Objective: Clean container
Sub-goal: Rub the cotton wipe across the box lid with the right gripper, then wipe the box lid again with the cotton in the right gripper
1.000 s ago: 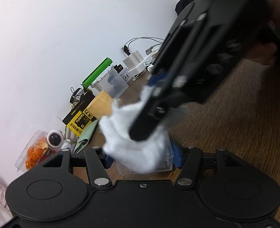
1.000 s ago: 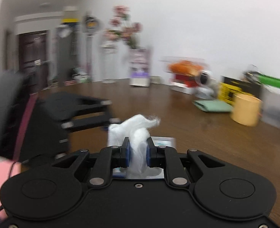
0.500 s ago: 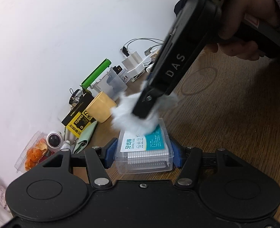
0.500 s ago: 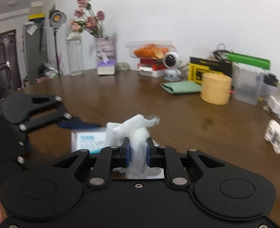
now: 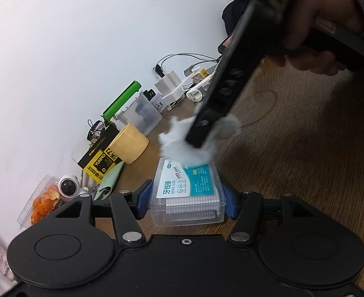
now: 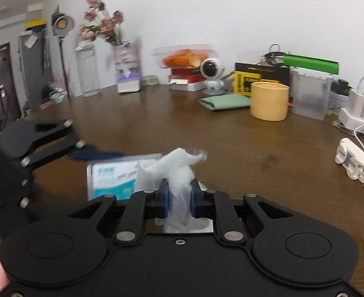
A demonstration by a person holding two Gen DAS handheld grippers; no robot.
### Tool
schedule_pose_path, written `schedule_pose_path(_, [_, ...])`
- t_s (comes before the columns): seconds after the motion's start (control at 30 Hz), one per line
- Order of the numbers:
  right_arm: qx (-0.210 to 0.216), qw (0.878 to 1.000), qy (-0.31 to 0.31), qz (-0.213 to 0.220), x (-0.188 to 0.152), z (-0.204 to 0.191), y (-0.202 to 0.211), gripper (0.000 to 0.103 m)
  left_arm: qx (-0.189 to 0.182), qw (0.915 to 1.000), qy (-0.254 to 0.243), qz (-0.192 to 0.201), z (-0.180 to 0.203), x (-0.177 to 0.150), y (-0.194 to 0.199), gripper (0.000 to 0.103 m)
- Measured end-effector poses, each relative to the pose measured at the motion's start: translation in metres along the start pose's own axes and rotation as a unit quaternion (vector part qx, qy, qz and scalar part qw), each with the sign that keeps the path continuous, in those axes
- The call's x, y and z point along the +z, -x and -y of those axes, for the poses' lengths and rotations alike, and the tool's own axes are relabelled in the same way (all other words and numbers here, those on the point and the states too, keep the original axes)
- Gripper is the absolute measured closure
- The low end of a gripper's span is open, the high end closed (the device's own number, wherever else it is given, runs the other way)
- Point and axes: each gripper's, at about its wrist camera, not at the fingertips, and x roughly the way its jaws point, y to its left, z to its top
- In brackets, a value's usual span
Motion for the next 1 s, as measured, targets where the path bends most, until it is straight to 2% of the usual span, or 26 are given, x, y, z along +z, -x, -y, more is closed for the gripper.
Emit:
schedule_pose_path(0.07, [0.026,1.0,0.004,0.011,0.005,-0.008,-0.002,0.086,-0.001,1.0,0.0,0.0,0.0,0.0,0.0,0.046])
schedule_pose_path(0.17, [0.097,0.995,0.029,0.018,0.006,-0.027,0.003,0.086,-0.002,1.0,0.0,0.001,0.0,0.0,0.0,0.046])
schedule_pose_path(0.23, [0.119,0.992,0.046,0.013,0.001,-0.037,0.009,0.086,-0.001,1.0,-0.001,0.002,0.0,0.0,0.0,0.046])
schedule_pose_path(0.3, [0.106,0.994,0.039,0.007,-0.003,-0.037,0.013,0.086,-0.003,1.0,-0.002,0.003,0.0,0.0,0.0,0.046])
schedule_pose_path(0.47, [0.033,0.999,-0.017,0.009,-0.006,-0.013,0.015,0.086,-0.005,1.0,-0.002,0.004,0.0,0.0,0.0,0.046])
schedule_pose_path(0.8, [0.047,0.998,-0.021,0.038,-0.01,-0.022,0.021,0.086,-0.003,1.0,-0.003,0.005,0.002,0.001,0.002,0.046])
schedule_pose_path(1.0, [0.014,0.999,-0.037,0.034,0.001,-0.012,0.009,0.086,-0.007,1.0,-0.001,0.004,0.0,0.0,0.002,0.046])
